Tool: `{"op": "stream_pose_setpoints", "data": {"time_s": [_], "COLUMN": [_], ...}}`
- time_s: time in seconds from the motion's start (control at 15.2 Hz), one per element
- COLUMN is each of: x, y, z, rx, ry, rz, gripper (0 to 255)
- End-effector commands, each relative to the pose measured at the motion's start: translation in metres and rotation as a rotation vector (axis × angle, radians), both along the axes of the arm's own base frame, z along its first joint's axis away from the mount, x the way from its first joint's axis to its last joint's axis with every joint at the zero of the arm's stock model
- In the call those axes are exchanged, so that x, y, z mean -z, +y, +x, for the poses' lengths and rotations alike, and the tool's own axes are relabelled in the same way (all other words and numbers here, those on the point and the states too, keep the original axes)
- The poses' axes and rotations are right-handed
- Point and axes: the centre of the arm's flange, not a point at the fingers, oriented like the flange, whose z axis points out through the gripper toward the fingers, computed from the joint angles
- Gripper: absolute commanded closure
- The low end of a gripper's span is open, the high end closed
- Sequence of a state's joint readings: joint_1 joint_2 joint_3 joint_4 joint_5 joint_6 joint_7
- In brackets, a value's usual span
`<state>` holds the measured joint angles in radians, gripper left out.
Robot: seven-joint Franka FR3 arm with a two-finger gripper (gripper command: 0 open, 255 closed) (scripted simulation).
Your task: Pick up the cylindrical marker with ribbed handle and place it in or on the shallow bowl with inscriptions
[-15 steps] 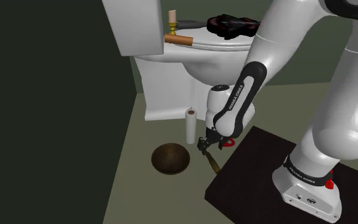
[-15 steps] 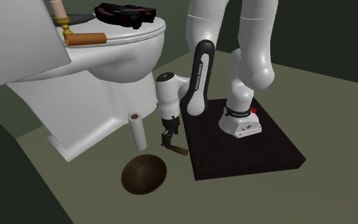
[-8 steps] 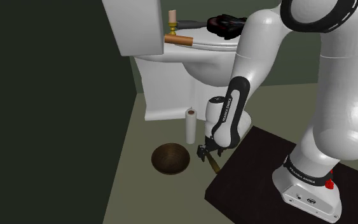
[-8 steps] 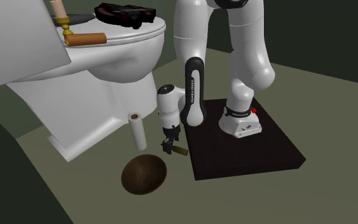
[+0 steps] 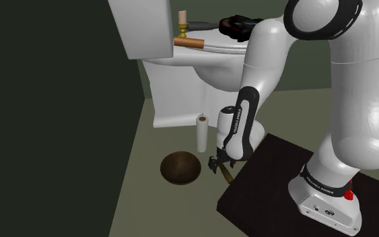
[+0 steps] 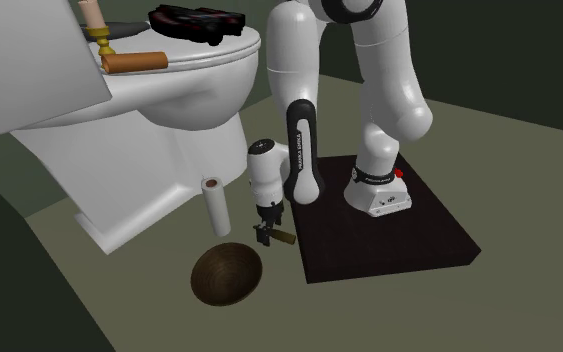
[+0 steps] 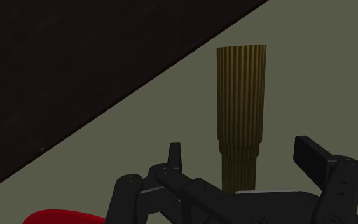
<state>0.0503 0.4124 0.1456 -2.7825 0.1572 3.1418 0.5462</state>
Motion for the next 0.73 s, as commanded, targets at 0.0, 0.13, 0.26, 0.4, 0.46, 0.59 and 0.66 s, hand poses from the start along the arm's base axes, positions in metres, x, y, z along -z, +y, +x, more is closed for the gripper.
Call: {"op": "stream_pose_setpoints", "data": {"time_s": [0.0, 0.13, 0.26, 0.4, 0.46, 0.59, 0.66], "x": [0.0001, 0.0001, 0.0000, -0.0001, 0.0002, 0.0001, 0.0003], "y": [0.0000, 0.0000, -0.0001, -0.0001, 0.0001, 0.0003, 0.0002], "z": [0.0000, 0.0000, -0.0001, -0.0001, -0.0002, -0.0003, -0.0004], "rx": [0.000, 0.000, 0.000, 0.000, 0.000, 0.000, 0.000], "ry": [0.000, 0.000, 0.000, 0.000, 0.000, 0.000, 0.000], "rz": [0.000, 0.000, 0.000, 0.000, 0.000, 0.000, 0.000], "gripper": [0, 255, 255, 255, 255, 255, 255]}}
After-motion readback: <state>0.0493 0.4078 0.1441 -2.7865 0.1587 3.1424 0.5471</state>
